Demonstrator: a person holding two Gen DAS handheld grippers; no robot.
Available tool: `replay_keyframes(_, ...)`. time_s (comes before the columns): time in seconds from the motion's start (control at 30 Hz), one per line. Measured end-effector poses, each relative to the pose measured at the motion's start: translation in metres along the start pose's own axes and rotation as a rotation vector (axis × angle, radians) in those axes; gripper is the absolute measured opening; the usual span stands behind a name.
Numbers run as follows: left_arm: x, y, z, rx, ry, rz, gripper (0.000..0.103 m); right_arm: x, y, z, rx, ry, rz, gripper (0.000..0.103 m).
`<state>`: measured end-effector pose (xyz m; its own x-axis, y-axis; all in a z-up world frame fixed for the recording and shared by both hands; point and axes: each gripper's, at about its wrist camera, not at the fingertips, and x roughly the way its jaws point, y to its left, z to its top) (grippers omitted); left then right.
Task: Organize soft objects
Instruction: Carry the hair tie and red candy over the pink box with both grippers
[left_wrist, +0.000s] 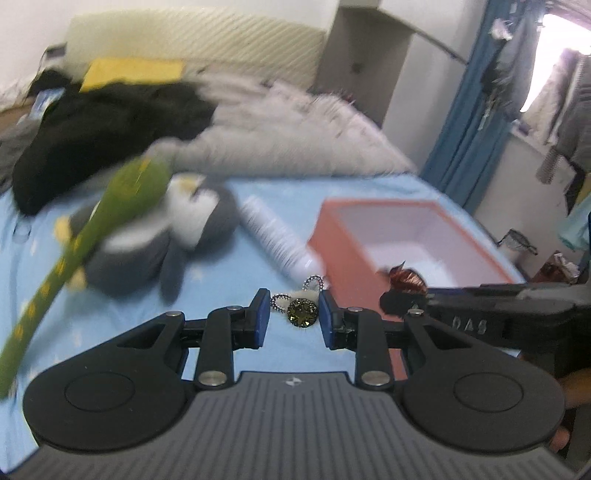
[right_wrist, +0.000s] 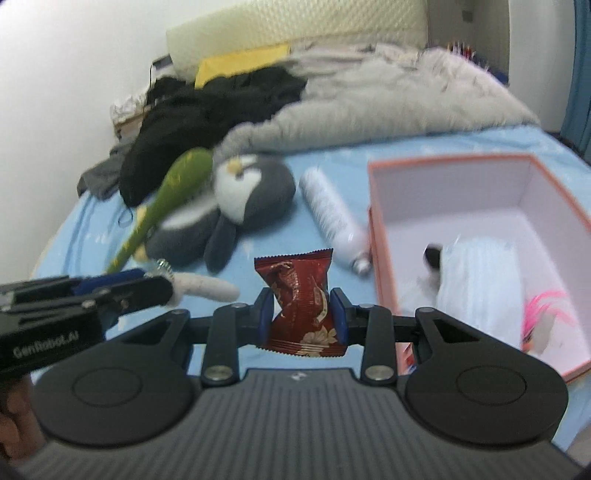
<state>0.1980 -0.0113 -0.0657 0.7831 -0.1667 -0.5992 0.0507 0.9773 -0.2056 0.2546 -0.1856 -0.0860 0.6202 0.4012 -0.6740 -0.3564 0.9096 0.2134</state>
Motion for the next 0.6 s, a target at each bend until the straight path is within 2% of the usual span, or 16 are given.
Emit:
replay_keyframes(0.27,-0.001,-0.059,0.067,0.102,-0.102,-0.085,0.033,-0.052,-0.026,0.043,-0.005,-0.150,-0.067,0.037)
replay_keyframes(0.47,0.022,-0.102,0.098,0.115,-0.097,-0.153,0.033,-0.073,-0.059,0.058,0.018,-0.202,-0.136,0.037)
replay_keyframes(0.6,0.049,-0.133,0.110,0.134,-0.066,-0.194,0.033,-0.076,-0.084,0.062,0.045,-0.199,-0.175,0.037)
